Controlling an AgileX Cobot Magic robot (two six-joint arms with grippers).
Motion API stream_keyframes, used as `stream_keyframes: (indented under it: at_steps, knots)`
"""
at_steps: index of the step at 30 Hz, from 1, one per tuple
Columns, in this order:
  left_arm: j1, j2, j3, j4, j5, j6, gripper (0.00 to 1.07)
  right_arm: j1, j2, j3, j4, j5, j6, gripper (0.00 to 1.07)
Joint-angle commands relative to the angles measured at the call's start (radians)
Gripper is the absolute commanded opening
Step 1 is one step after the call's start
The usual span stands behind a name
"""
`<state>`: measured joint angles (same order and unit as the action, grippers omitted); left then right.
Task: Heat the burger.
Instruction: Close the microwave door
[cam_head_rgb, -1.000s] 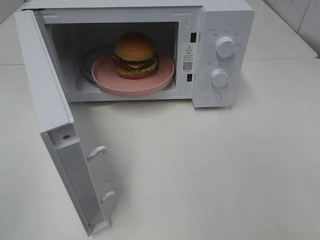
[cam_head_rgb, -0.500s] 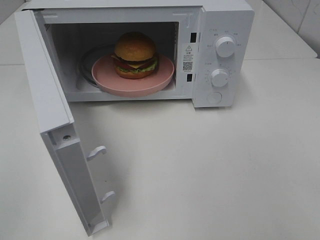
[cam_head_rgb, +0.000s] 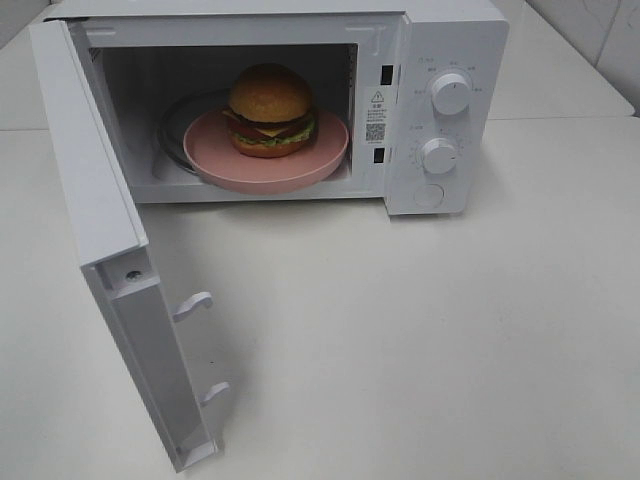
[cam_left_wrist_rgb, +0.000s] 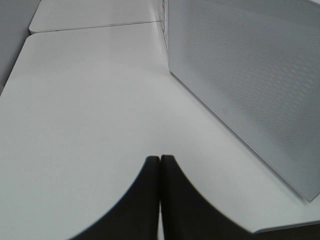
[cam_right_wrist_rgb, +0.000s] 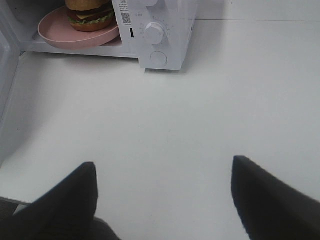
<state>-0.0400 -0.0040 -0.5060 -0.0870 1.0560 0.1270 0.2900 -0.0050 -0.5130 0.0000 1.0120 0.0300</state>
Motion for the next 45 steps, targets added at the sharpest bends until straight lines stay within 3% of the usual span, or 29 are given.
stream_keyframes:
  at_steps: [1, 10, 15, 16, 18, 19, 20, 21, 22, 24, 25, 26, 27, 28, 29, 30, 31, 32, 33, 34, 35, 36, 37, 38, 39, 40, 41, 42, 45]
  knots:
    - [0.002, -0.021, -0.009, -0.027, -0.032, 0.002, 0.00, -0.005, -0.026, 0.003, 0.000, -0.016, -0.005, 0.71]
    - [0.002, 0.071, -0.023, -0.094, -0.216, 0.010, 0.00, -0.005, -0.026, 0.008, 0.000, -0.012, -0.005, 0.71]
    - [0.002, 0.240, -0.013, -0.132, -0.364, 0.092, 0.00, -0.005, -0.026, 0.008, 0.000, -0.012, -0.005, 0.71]
    - [0.002, 0.314, -0.013, -0.163, -0.417, 0.146, 0.00, -0.005, -0.026, 0.008, 0.000, -0.012, -0.005, 0.71]
    - [0.002, 0.348, -0.013, -0.186, -0.437, 0.170, 0.00, -0.005, -0.026, 0.008, 0.000, -0.012, -0.005, 0.71]
    - [0.002, 0.436, -0.013, -0.239, -0.484, 0.230, 0.00, -0.005, -0.026, 0.008, 0.000, -0.012, -0.005, 0.71]
    - [0.002, 0.436, -0.013, -0.239, -0.484, 0.230, 0.00, -0.005, -0.026, 0.008, 0.000, -0.012, -0.005, 0.71]
    - [0.002, 0.523, -0.013, -0.307, -0.538, 0.303, 0.00, -0.005, -0.026, 0.008, 0.000, -0.012, -0.005, 0.71]
    - [0.002, 0.523, -0.013, -0.307, -0.538, 0.303, 0.00, -0.005, -0.026, 0.008, 0.000, -0.012, -0.005, 0.71]
    - [0.002, 0.634, -0.013, -0.401, -0.616, 0.411, 0.00, -0.005, -0.026, 0.008, 0.000, -0.012, -0.005, 0.71]
    - [0.002, 0.634, -0.013, -0.401, -0.616, 0.411, 0.00, -0.005, -0.026, 0.008, 0.000, -0.012, -0.005, 0.71]
    - [0.002, 0.717, -0.015, -0.480, -0.673, 0.492, 0.00, -0.005, -0.026, 0.008, 0.000, -0.012, -0.005, 0.71]
    - [0.002, 0.749, -0.016, -0.524, -0.692, 0.526, 0.00, -0.005, -0.026, 0.008, 0.000, -0.012, -0.005, 0.71]
    - [0.002, 0.749, -0.016, -0.524, -0.692, 0.526, 0.00, -0.005, -0.026, 0.008, 0.000, -0.012, -0.005, 0.71]
    - [0.002, 0.825, -0.016, -0.615, -0.740, 0.611, 0.00, -0.005, -0.026, 0.008, 0.000, -0.012, -0.005, 0.71]
    - [0.002, 0.861, -0.016, -0.666, -0.760, 0.660, 0.00, -0.005, -0.026, 0.008, 0.000, -0.012, -0.005, 0.71]
    - [0.002, 0.861, -0.016, -0.666, -0.760, 0.660, 0.00, -0.005, -0.026, 0.008, 0.000, -0.012, -0.005, 0.71]
    - [0.002, 0.919, -0.019, -0.758, -0.778, 0.753, 0.00, -0.005, -0.026, 0.008, 0.000, -0.012, -0.005, 0.71]
    - [0.002, 0.919, -0.019, -0.758, -0.778, 0.753, 0.00, -0.005, -0.026, 0.008, 0.000, -0.012, -0.005, 0.71]
    - [0.002, 0.972, -0.030, -0.849, -0.781, 0.829, 0.00, -0.005, -0.026, 0.008, 0.000, -0.012, -0.005, 0.71]
    - [0.002, 0.999, -0.038, -0.888, -0.781, 0.870, 0.00, -0.005, -0.026, 0.008, 0.000, -0.012, -0.005, 0.71]
    - [0.002, 0.999, -0.038, -0.888, -0.781, 0.870, 0.00, -0.005, -0.026, 0.008, 0.000, -0.012, -0.005, 0.71]
    - [0.002, 1.049, -0.051, -0.943, -0.783, 0.942, 0.00, -0.005, -0.026, 0.008, 0.000, -0.012, -0.005, 0.71]
    - [0.002, 1.071, -0.057, -0.968, -0.783, 0.978, 0.00, -0.005, -0.026, 0.008, 0.000, -0.012, -0.005, 0.71]
    - [0.002, 1.071, -0.057, -0.968, -0.783, 0.978, 0.00, -0.005, -0.026, 0.008, 0.000, -0.012, -0.005, 0.71]
    - [0.002, 1.108, -0.067, -1.006, -0.783, 1.038, 0.00, -0.005, -0.026, 0.008, 0.000, -0.012, -0.005, 0.71]
    - [0.002, 1.108, -0.067, -1.006, -0.783, 1.038, 0.00, -0.005, -0.026, 0.008, 0.000, -0.012, -0.005, 0.71]
    - [0.002, 1.141, -0.070, -1.049, -0.783, 1.080, 0.00, -0.005, -0.026, 0.008, 0.000, -0.012, -0.005, 0.71]
    - [0.002, 1.183, -0.070, -1.096, -0.770, 1.126, 0.00, -0.005, -0.026, 0.008, 0.000, -0.012, -0.005, 0.71]
